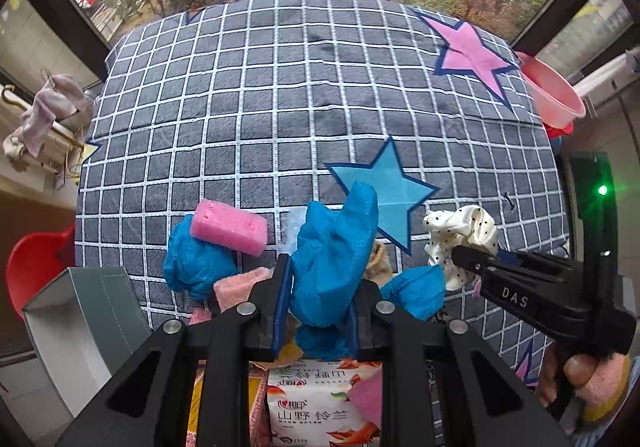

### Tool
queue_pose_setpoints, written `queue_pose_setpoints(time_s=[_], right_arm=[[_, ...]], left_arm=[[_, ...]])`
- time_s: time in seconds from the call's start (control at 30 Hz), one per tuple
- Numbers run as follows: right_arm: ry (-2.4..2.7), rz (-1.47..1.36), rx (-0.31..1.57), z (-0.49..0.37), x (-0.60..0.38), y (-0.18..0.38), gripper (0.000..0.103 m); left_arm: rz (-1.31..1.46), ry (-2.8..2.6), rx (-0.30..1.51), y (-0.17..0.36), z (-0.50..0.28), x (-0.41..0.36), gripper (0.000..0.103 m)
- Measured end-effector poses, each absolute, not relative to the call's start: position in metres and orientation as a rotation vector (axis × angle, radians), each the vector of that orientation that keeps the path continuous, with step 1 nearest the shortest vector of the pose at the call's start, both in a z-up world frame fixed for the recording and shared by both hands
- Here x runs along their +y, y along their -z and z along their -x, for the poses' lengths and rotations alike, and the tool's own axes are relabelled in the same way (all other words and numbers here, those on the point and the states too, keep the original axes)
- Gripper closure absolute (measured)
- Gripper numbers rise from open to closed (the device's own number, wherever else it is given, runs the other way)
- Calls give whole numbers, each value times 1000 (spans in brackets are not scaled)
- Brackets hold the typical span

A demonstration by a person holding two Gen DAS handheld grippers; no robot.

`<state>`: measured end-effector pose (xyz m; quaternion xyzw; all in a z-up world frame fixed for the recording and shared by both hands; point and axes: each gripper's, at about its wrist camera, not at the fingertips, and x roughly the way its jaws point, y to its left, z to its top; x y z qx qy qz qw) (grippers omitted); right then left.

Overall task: Organize soft objects
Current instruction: 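Grasp the blue glove with the left gripper while the right gripper grasps the cream polka-dot scrunchie, then carry the blue glove and cream scrunchie with both grippers over the white box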

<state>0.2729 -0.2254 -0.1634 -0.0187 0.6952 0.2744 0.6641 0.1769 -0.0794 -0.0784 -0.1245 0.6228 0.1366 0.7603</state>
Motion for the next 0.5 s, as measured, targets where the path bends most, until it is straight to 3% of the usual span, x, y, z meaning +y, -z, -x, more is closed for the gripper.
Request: queue_pose_setpoints(time_s=[0.5], right_arm=[[-639, 6, 1559, -238, -279, 120, 78]], left_arm=[[192, -171, 1362, 37, -134, -140, 77]])
